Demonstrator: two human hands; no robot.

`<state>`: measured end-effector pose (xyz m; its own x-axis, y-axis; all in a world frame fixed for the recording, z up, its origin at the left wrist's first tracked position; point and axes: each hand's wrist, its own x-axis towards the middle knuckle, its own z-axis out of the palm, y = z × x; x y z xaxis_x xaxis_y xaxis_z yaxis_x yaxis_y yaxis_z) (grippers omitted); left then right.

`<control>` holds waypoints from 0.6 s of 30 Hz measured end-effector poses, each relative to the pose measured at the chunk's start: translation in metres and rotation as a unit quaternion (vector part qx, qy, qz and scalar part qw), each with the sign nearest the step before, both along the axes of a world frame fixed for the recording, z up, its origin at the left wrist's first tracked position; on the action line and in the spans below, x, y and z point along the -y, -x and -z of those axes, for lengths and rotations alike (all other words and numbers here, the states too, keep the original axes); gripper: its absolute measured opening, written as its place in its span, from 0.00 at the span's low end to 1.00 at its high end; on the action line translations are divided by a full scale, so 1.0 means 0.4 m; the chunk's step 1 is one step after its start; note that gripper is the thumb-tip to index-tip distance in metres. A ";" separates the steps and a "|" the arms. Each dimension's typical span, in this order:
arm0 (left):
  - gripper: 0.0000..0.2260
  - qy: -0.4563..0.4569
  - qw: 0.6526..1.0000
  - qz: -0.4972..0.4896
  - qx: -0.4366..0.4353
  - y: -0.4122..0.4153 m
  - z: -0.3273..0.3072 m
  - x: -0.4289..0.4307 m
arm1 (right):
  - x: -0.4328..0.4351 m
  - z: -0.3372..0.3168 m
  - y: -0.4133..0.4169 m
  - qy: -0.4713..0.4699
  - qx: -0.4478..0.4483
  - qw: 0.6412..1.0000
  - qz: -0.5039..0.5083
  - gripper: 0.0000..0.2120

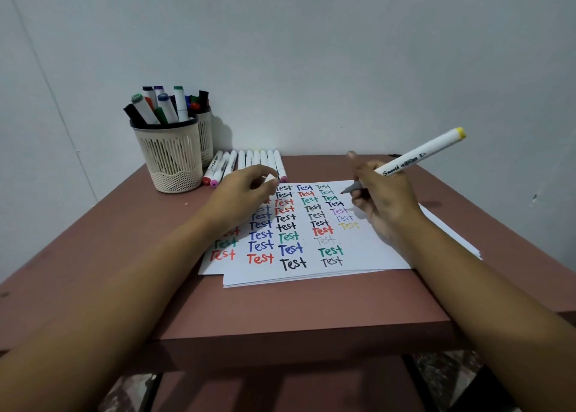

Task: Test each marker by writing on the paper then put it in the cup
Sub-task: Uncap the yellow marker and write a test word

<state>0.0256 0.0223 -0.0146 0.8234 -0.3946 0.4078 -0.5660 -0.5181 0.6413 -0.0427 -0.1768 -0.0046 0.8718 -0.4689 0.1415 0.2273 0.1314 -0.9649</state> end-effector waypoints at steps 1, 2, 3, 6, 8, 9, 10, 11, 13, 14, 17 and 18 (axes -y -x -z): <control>0.09 -0.002 1.000 0.012 -0.004 0.007 -0.001 0.004 | -0.002 -0.001 0.001 -0.020 0.000 1.000 -0.017 0.17; 0.10 -0.006 1.000 0.022 -0.008 0.013 -0.003 0.008 | -0.004 -0.002 0.001 -0.041 -0.002 0.998 -0.036 0.16; 0.12 -0.012 0.999 0.028 -0.014 0.019 -0.005 0.013 | -0.006 -0.002 0.001 -0.067 -0.004 0.996 -0.058 0.15; 0.17 -0.019 0.998 0.045 -0.046 0.030 -0.006 0.022 | -0.015 -0.005 0.002 -0.136 -0.009 0.983 -0.122 0.11; 0.18 -0.021 0.996 0.058 -0.062 0.033 -0.006 0.022 | -0.023 -0.006 0.003 -0.145 -0.002 0.979 -0.143 0.10; 0.18 -0.024 0.995 0.066 -0.066 0.035 -0.007 0.021 | -0.028 -0.006 0.004 -0.141 0.005 0.979 -0.150 0.10; 0.18 -0.024 0.995 0.073 -0.067 0.035 -0.006 0.021 | -0.031 -0.005 0.002 -0.134 0.013 0.979 -0.156 0.09; 0.18 -0.022 0.995 0.080 -0.064 0.036 -0.005 0.023 | -0.034 -0.004 0.001 -0.126 0.019 0.979 -0.161 0.09; 0.18 -0.005 0.994 0.090 -0.058 0.037 -0.001 0.025 | -0.038 -0.002 -0.002 -0.101 0.029 0.979 -0.173 0.09; 0.19 0.008 0.994 0.094 -0.060 0.037 0.001 0.026 | -0.039 -0.001 -0.004 -0.085 0.033 0.979 -0.181 0.09; 0.19 0.027 0.993 0.102 -0.055 0.032 0.006 0.026 | -0.038 0.005 -0.006 -0.052 0.044 0.976 -0.205 0.09; 0.19 0.028 0.993 0.104 -0.053 0.031 0.008 0.025 | -0.037 0.007 -0.007 -0.045 0.045 0.976 -0.208 0.08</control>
